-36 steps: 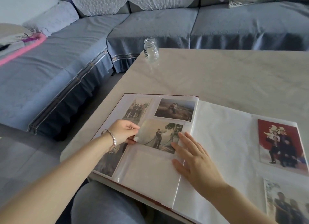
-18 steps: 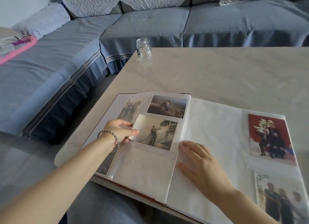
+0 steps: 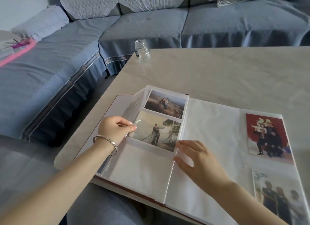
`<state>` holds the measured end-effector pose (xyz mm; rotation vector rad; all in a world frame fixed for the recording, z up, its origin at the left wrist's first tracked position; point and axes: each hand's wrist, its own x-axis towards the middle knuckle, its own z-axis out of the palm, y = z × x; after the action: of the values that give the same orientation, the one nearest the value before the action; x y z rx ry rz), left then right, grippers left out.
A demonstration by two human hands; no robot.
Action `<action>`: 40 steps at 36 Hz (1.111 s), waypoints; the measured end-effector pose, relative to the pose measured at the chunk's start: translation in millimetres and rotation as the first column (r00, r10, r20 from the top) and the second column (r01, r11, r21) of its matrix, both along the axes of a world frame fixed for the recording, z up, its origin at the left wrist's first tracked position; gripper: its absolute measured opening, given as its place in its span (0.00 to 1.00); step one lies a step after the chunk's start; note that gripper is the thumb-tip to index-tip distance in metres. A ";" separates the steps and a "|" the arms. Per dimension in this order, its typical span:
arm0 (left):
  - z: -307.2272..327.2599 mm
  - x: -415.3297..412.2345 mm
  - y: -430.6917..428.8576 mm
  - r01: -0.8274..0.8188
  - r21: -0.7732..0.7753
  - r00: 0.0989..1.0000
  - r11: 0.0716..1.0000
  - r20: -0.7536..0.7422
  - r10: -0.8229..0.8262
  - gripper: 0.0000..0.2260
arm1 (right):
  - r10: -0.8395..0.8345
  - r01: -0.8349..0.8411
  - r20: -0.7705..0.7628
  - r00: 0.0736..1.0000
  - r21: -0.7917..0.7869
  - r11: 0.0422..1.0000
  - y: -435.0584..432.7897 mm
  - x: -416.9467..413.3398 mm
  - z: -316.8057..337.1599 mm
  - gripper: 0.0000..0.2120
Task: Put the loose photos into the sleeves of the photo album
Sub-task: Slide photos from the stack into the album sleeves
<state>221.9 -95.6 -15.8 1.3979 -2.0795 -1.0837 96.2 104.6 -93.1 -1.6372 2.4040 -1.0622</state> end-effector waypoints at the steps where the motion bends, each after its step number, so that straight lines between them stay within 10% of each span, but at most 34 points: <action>1: -1.1 0.8 1.4 -0.003 -0.027 1.000 1.000 0.003 0.003 0.09 | -0.001 0.001 0.002 1.000 0.006 1.000 0.1 -0.3 0.2 0.20; 14: -4.3 3.0 7.6 0.030 -0.200 0.998 0.979 -0.050 -0.041 0.09 | -0.009 0.008 0.023 1.000 0.045 0.999 1.9 1.7 4.1 0.20; 20: -6.0 -2.3 2.2 -0.065 0.034 0.979 0.997 -0.191 0.070 0.08 | -0.022 0.021 0.015 1.000 0.059 0.998 2.2 3.5 7.0 0.21; 24: -18.2 -2.4 -0.6 -0.023 0.031 1.000 0.999 0.006 0.023 0.10 | -0.017 0.016 0.005 1.000 0.054 0.998 0.6 3.6 7.6 0.19; 29: -38.8 -16.2 21.9 0.367 -0.470 0.925 0.802 0.276 -0.261 0.19 | -0.011 0.010 0.022 1.000 0.047 0.999 0.5 1.8 9.0 0.17; 34: -55.5 -26.0 44.3 0.825 -0.263 0.565 0.500 0.413 -0.715 0.25 | 0.021 -0.024 0.061 0.998 0.061 0.998 2.7 -2.5 10.4 0.17; 40: -56.0 -24.0 36.3 0.726 -0.123 0.597 0.677 0.602 -0.531 0.33 | 0.095 -0.114 0.117 0.989 0.169 0.979 11.2 -10.4 16.3 0.18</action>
<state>197.9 -59.2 -71.8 0.7863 -3.1537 -0.4718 85.8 115.8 -76.7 -1.5853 2.2444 -0.8713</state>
